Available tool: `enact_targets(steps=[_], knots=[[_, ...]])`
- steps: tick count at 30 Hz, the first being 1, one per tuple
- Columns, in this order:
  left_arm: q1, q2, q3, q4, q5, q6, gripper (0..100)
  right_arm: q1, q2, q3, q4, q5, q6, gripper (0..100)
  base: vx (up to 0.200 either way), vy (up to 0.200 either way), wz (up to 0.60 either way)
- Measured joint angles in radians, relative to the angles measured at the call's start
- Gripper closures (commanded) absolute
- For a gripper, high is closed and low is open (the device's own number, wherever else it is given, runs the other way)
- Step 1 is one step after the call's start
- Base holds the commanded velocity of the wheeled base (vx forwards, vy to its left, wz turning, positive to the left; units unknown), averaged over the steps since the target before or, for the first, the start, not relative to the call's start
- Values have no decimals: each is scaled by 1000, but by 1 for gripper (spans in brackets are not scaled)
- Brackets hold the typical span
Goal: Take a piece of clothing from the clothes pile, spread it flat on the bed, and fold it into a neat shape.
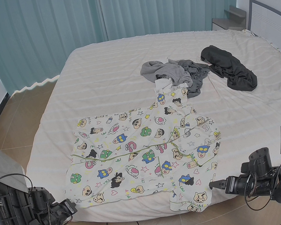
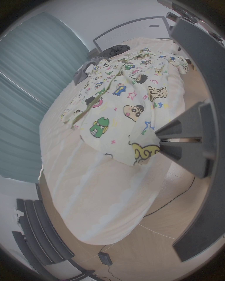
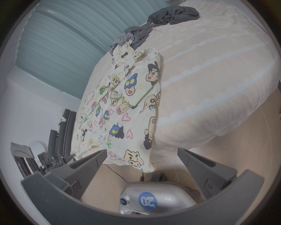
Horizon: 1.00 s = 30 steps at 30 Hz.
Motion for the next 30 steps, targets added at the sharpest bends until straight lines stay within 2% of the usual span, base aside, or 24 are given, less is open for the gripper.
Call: enact_targets(steps=[5, 19, 25, 30], knots=[[0, -37, 2, 0, 19, -7, 100, 10, 41, -9, -9, 7, -40, 0, 0, 0, 0], [-4, -98, -13, 0, 66, -76, 100, 99, 173, -31, -89, 36, -49, 0, 0, 0, 0], [-6, -111, -11, 0, 64, -77, 100, 130, 197, -78, -76, 36, -51, 0, 0, 0, 0], [-6, -114, -10, 0, 64, -77, 100, 136, 201, -119, -8, 34, -52, 0, 0, 0, 0]])
